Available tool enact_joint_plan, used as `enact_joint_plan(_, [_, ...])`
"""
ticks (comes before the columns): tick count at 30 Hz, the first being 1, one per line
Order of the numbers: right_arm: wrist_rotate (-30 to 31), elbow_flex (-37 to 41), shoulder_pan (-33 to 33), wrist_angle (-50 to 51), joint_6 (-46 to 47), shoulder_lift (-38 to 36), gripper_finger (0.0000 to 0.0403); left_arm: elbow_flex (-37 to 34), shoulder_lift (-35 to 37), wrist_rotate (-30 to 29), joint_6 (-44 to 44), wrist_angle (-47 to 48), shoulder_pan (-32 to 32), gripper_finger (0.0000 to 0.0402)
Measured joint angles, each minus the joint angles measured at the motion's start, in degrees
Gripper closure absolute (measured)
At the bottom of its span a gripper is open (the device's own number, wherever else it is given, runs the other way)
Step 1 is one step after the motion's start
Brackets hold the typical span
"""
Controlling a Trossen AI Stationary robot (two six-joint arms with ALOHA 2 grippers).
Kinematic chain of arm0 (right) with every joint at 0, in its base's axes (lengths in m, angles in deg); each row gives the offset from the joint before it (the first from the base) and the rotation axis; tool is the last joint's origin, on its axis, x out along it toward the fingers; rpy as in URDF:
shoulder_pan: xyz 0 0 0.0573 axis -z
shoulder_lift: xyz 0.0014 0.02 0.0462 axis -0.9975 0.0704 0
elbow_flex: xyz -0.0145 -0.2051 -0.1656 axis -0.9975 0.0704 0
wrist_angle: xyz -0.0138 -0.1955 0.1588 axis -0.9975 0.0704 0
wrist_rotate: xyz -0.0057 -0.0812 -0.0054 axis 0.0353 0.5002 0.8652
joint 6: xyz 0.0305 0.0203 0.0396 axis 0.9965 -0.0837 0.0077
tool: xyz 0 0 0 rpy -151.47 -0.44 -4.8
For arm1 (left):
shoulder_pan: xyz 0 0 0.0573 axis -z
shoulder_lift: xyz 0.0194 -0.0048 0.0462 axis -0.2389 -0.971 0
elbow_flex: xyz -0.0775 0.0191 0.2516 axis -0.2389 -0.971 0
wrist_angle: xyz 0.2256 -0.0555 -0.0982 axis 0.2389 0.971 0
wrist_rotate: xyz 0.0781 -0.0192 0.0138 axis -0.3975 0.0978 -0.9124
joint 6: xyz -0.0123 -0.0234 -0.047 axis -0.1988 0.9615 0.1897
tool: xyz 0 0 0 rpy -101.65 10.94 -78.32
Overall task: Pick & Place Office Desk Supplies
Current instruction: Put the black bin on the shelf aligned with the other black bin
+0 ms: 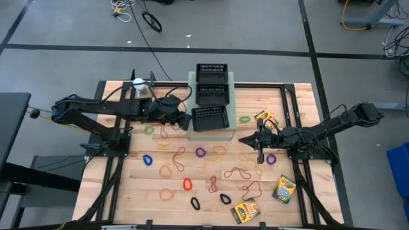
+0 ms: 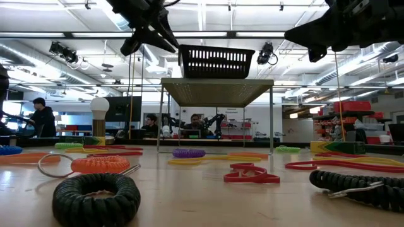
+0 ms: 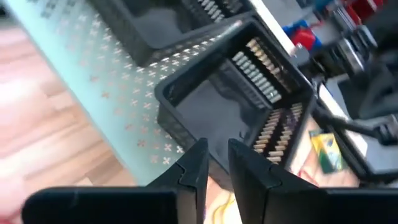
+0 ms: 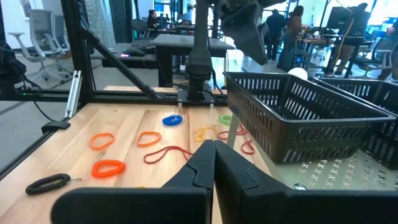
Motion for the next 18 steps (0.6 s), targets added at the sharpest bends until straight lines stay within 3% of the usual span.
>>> enact_joint_plan(6, [0.01, 0.02, 0.0, 0.02, 0.01, 0.0, 0.0394, 0.01, 2.2, 0.6, -10.91, 1.24, 4.84, 0.0361])
enact_joint_plan(10, [0.01, 0.02, 0.01, 0.04, 0.01, 0.0, 0.0394, 0.0, 0.51, -3.93, -10.87, 6.42, 8.14, 0.0392])
enact_joint_plan(18, [0.03, 0.02, 0.01, 0.0, 0.01, 0.0, 0.0394, 0.0, -5.67, -7.47, -13.32, 3.73, 5.63, 0.0394])
